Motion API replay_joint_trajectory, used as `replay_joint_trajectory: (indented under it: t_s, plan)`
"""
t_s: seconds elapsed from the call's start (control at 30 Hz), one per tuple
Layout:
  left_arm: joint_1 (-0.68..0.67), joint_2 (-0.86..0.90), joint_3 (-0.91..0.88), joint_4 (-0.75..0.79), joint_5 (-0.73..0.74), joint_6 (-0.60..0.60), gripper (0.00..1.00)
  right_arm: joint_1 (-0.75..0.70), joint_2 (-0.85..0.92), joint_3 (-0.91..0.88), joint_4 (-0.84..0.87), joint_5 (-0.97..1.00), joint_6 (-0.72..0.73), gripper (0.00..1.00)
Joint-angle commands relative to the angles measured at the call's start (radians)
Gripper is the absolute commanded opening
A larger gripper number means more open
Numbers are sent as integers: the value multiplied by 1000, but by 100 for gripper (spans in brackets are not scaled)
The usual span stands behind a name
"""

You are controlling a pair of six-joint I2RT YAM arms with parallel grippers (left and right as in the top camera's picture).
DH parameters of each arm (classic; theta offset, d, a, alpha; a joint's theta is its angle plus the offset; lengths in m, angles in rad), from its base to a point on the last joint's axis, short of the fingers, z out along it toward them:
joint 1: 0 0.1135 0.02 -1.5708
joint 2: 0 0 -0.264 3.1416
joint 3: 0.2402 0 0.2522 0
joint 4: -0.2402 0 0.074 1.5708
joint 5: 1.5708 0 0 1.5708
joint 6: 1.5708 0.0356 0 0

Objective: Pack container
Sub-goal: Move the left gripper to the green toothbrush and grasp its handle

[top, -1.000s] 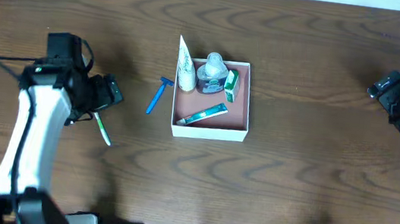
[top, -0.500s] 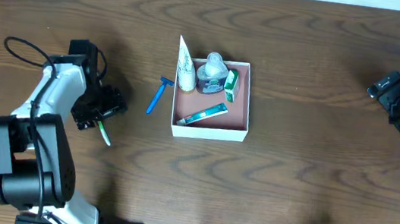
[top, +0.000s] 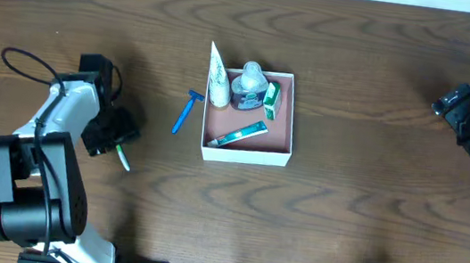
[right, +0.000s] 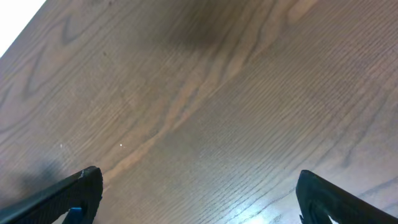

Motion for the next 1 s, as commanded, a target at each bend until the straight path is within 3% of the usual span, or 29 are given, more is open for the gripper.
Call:
replay_joint_trajectory:
  t_s: [0.0,0.17,0.73,0.87,0.97]
  plan:
    - [4,7,-18,15,-19,11,60,-5,-3,10,-2,6,11,99]
    - [4,8,-18,23,-5,11,39,-5,-3,10,-2,6,11,99]
    - [3,8,-132,124,14,11,37,-5,-3,10,-2,6,11,99]
    - [3,8,-135,127,14,11,13,-5,-3,10,-2,6,11,99]
    - [3,8,-135,126,15,11,6,-5,-3,10,-2,6,11,99]
